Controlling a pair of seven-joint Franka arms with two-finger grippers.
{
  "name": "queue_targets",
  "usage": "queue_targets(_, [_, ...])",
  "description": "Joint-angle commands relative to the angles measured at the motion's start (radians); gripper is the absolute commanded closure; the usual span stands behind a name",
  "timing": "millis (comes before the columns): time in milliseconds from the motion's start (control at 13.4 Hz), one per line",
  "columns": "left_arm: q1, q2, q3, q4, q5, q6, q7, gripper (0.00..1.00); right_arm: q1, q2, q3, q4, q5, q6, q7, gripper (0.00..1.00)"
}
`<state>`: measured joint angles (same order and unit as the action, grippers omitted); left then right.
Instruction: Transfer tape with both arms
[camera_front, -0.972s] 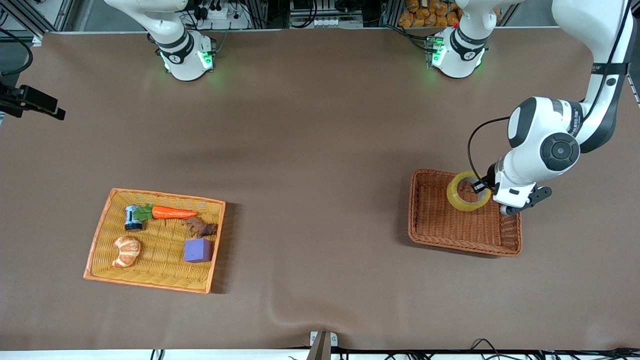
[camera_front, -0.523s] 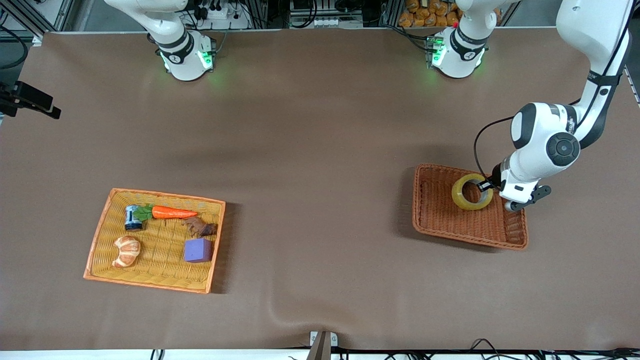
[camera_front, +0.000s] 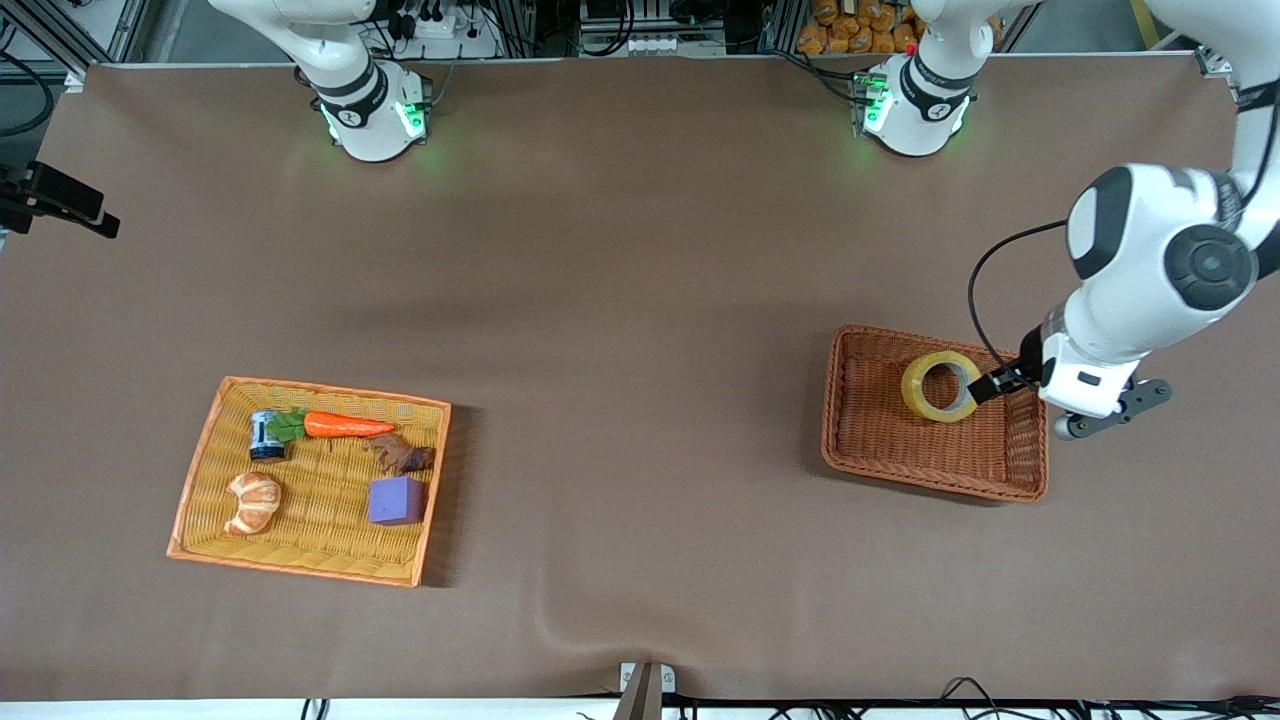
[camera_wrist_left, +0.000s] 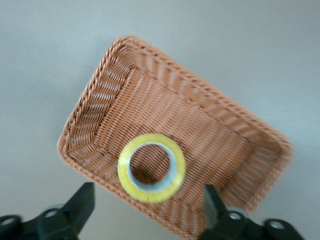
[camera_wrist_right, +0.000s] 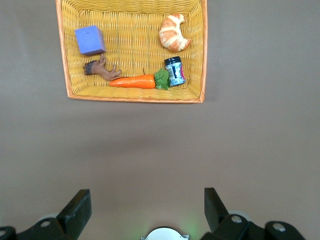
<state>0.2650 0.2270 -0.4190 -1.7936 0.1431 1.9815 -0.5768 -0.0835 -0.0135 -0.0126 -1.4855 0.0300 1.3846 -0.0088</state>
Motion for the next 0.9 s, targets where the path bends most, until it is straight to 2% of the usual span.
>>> queue_targets(0, [-0.001,-0.011,-0.046,0.213,-0.011,-0.211,0.011,0.0,-0.015,0.012,0.014,0.022,0.001,-0.006,-0.002,0.0])
queue_targets(150, [0.0,-0.012,-0.082,0.33,-0.01,-0.323,0.011,0.0,-0.012,0.012,0.014,0.022,-0.001,-0.001,-0.002,0.0])
queue_targets(224, [0.0,-0.02,-0.099,0.356,-0.007,-0.373,0.012,0.0,-0.01,0.012,0.014,0.022,-0.001,0.01,-0.002,0.0])
queue_targets(374, [0.007,-0.116,-0.109,0.365,-0.01,-0.406,0.069,0.0,-0.009,0.012,0.016,0.022,-0.001,0.01,-0.002,0.0])
queue_targets(523, [0.011,-0.175,-0.104,0.365,-0.023,-0.424,0.264,0.0,-0.004,0.015,0.016,0.022,-0.001,0.01,-0.002,0.0])
queue_targets(822, [0.103,-0.236,-0.098,0.356,-0.17,-0.516,0.458,0.0,-0.001,0.015,0.014,0.022,-0.002,0.011,-0.002,0.0])
